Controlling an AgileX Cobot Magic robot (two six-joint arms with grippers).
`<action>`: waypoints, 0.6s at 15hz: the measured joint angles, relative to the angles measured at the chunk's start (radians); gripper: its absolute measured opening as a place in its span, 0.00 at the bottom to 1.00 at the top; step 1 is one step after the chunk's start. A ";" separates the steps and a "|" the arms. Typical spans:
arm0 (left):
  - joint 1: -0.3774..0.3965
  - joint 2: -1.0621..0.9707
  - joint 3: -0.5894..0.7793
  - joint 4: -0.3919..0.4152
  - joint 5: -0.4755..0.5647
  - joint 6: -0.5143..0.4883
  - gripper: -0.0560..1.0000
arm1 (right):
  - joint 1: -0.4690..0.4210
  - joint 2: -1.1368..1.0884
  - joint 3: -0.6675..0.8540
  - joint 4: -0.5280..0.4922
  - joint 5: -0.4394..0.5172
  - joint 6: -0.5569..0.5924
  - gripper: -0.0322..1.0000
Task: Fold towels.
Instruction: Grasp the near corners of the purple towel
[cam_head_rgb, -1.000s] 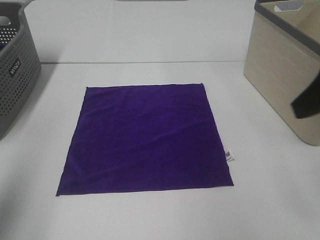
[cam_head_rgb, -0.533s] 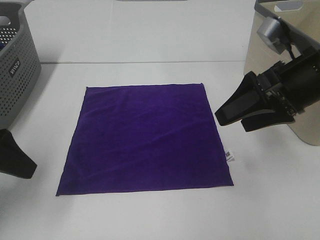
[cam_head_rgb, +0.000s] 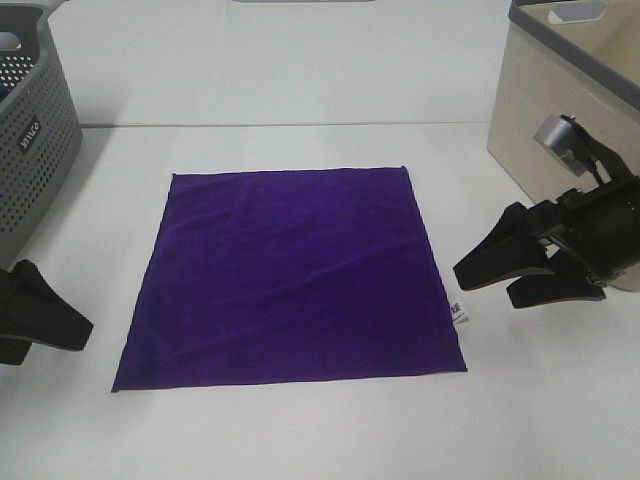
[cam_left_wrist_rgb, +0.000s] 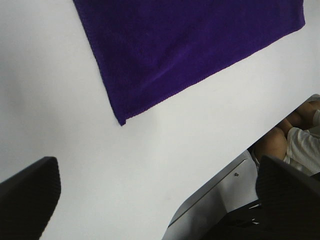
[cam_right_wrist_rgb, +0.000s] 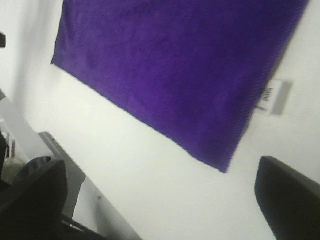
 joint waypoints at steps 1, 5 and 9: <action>0.000 0.019 -0.001 -0.028 0.000 0.038 0.99 | -0.010 0.012 0.000 0.000 -0.019 -0.003 0.98; 0.000 0.149 -0.001 -0.104 -0.032 0.135 0.98 | -0.010 0.154 0.003 0.010 -0.038 -0.056 0.98; 0.000 0.229 -0.008 -0.115 -0.058 0.165 0.98 | -0.010 0.219 0.002 0.039 -0.058 -0.063 0.97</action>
